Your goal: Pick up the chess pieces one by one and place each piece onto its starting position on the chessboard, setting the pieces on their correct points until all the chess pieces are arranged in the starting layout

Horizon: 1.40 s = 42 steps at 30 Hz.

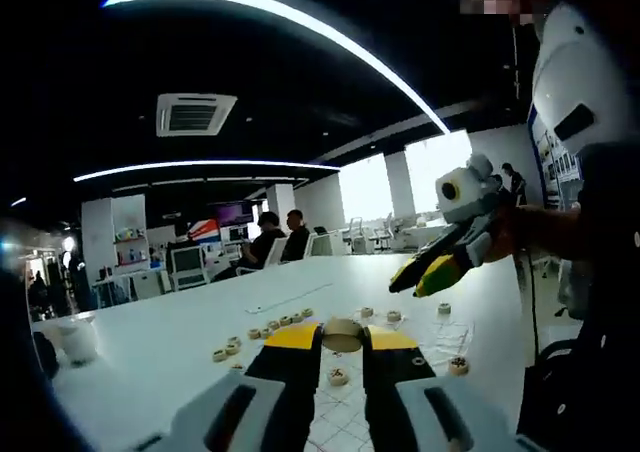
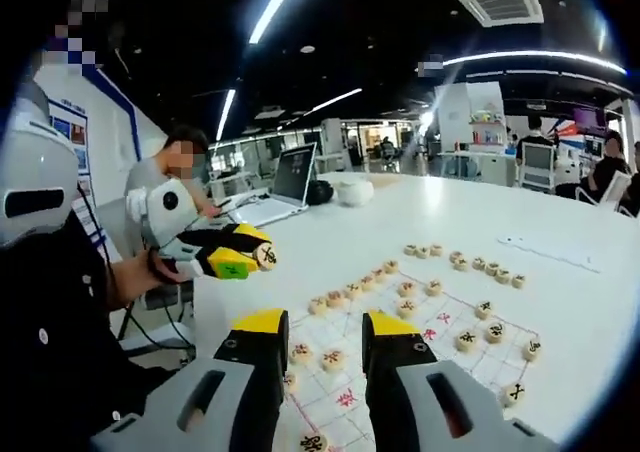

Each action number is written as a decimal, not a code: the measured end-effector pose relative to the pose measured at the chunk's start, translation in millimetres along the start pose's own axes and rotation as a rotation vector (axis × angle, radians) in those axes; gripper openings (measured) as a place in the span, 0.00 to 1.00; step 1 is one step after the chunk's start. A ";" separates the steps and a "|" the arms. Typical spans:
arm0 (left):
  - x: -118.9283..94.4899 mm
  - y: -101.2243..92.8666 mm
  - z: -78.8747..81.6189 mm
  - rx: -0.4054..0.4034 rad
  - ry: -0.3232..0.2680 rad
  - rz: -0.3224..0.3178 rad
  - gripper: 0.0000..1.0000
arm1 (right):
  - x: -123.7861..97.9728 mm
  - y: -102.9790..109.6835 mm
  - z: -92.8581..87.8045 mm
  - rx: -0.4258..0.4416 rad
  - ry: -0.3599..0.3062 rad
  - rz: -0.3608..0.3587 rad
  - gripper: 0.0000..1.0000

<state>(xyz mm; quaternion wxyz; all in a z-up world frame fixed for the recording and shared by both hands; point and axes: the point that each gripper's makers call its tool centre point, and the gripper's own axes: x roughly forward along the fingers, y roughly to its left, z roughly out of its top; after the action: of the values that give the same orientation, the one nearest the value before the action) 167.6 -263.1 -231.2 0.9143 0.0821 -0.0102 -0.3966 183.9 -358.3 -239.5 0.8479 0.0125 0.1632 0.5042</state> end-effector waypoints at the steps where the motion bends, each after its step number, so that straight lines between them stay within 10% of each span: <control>1: 0.7 -2.5 1.3 0.004 0.000 -0.009 0.19 | -2.1 0.9 2.3 0.037 -0.015 0.018 0.31; 9: 20.3 -29.7 8.7 0.080 -0.018 -0.130 0.19 | -5.7 23.1 6.3 0.355 -0.031 0.242 0.36; 14: 30.1 -51.7 17.8 0.142 -0.027 -0.209 0.19 | -2.5 21.3 6.8 0.410 -0.003 0.278 0.36; 30: 42.5 -64.0 18.7 0.278 0.006 -0.229 0.19 | 8.2 39.4 0.7 0.415 0.055 0.292 0.19; 42: 39.3 -58.7 20.8 0.198 -0.008 -0.231 0.31 | 2.1 28.8 4.7 0.314 0.023 0.227 0.19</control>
<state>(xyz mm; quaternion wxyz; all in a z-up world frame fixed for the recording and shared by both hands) 150.4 -334.1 -221.8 0.8498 0.1710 -0.0433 -0.4967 161.7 -341.7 -230.3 0.7713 0.1572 0.2472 0.5650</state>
